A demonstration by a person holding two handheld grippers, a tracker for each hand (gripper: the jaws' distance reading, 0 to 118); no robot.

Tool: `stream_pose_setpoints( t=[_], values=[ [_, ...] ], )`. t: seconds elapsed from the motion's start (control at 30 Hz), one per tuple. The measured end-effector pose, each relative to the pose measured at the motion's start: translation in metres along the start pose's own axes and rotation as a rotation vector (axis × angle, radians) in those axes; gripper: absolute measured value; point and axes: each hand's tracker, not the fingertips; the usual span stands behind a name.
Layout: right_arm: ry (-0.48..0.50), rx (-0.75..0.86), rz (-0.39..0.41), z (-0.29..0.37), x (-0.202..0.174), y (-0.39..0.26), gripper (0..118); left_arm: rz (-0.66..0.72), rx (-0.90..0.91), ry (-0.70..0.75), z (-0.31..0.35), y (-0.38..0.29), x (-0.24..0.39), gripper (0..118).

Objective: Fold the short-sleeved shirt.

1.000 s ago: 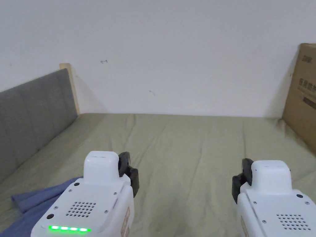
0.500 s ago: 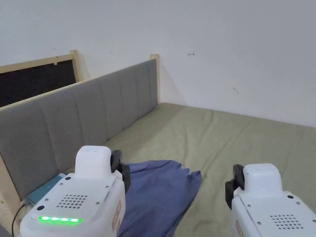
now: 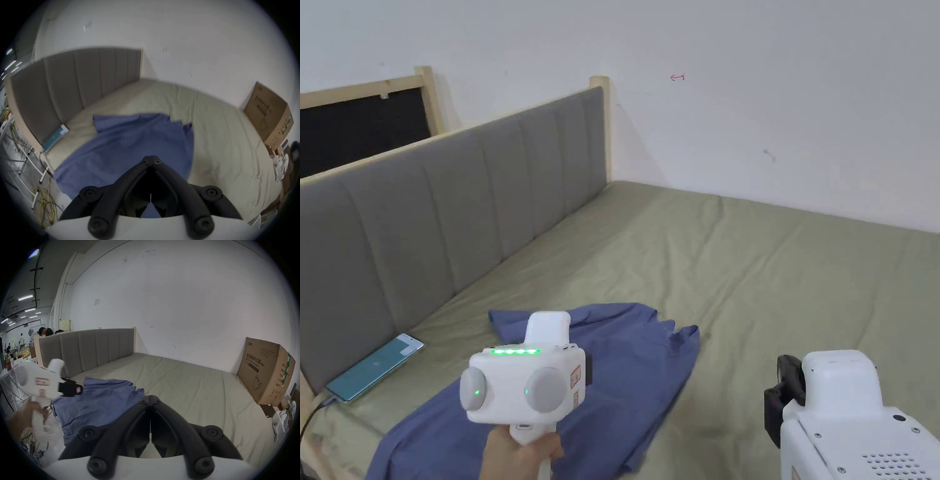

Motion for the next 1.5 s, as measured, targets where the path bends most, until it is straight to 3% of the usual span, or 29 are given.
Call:
stream_pose_setpoints(
  t=[0.07, 0.1, 0.13, 0.17, 0.2, 0.23, 0.33, 0.47, 0.5, 0.53, 0.57, 0.63, 0.7, 0.73, 0.77, 0.8, 0.97, 1.13, 1.23, 1.3, 1.4, 1.5],
  values=[
    [-0.012, -0.022, 0.008, -0.005, 0.003, -0.004, 0, 0.016, -0.056, 0.008, -0.038, 0.001, -0.003, 0],
    [-0.018, -0.034, 0.012, -0.01, 0.006, -0.007, 0, 0.023, -0.093, 0.004, -0.055, 0.003, -0.005, 17],
    [-0.024, -0.045, 0.013, -0.012, 0.008, -0.009, 0, 0.054, -0.147, -0.022, -0.067, 0.005, -0.006, 69],
    [-0.031, -0.055, 0.014, -0.014, 0.01, -0.01, 0, 0.083, -0.204, -0.026, -0.078, 0.009, -0.008, 96],
    [-0.035, -0.064, 0.015, -0.016, 0.013, -0.011, 0, 0.066, -0.245, -0.06, -0.088, 0.009, -0.009, 103],
    [-0.039, -0.074, 0.018, -0.019, 0.014, -0.014, 0, 0.055, -0.238, -0.079, -0.093, 0.008, -0.007, 101],
    [-0.054, -0.103, 0.023, -0.026, 0.021, -0.018, 0, -0.003, -0.22, -0.006, -0.102, 0.012, 0.005, 111],
    [-0.067, -0.141, 0.014, -0.034, 0.028, -0.024, 0, 0.018, -0.354, 0.033, -0.14, 0.004, 0.008, 110],
    [-0.068, -0.149, 0.015, -0.034, 0.028, -0.025, 0, 0.012, -0.415, 0.05, -0.15, -0.005, 0.008, 103],
    [-0.069, -0.154, 0.016, -0.035, 0.029, -0.026, 0, -0.004, -0.419, 0.077, -0.154, -0.012, 0.009, 78],
    [-0.072, -0.158, 0.017, -0.036, 0.031, -0.028, 0, -0.005, -0.323, 0.051, -0.146, -0.011, 0.011, 78],
    [-0.075, -0.164, 0.017, -0.037, 0.032, -0.03, 0, -0.03, -0.342, 0.069, -0.143, -0.008, 0.015, 71],
    [-0.076, -0.177, 0.011, -0.04, 0.034, -0.031, 0, -0.052, -0.335, 0.077, -0.141, -0.006, 0.016, 43],
    [-0.074, -0.185, 0.002, -0.042, 0.036, -0.031, 0, -0.041, -0.329, 0.103, -0.141, -0.003, 0.014, 10],
    [-0.069, -0.188, -0.009, -0.04, 0.035, -0.031, 0, -0.008, -0.339, 0.144, -0.142, -0.002, 0.008, 8],
    [-0.066, -0.187, -0.015, -0.038, 0.035, -0.031, 0, 0.055, -0.363, 0.07, -0.145, -0.002, 0.003, 8],
    [-0.077, -0.191, -0.009, -0.034, 0.038, -0.033, 0, 0.085, -0.371, 0.054, -0.137, 0.01, -0.004, 8],
    [-0.094, -0.185, -0.056, -0.027, 0.053, -0.031, 0, 0.138, -0.327, -0.024, -0.106, 0.027, -0.007, 8],
    [-0.115, -0.171, -0.098, -0.02, 0.067, -0.028, 0, 0.242, -0.271, -0.125, -0.087, 0.047, -0.004, 8],
    [-0.134, -0.161, -0.122, -0.013, 0.078, -0.026, 0, 0.225, -0.221, -0.189, -0.071, 0.062, 0.017, 8],
    [-0.185, -0.14, -0.148, 0.0, 0.096, -0.023, 0, 0.066, -0.18, -0.235, -0.051, 0.079, 0.072, 8],
    [-0.247, -0.116, -0.188, 0.016, 0.12, -0.018, 0, 0.049, -0.156, -0.411, -0.034, 0.086, 0.129, 8]
  ],
)
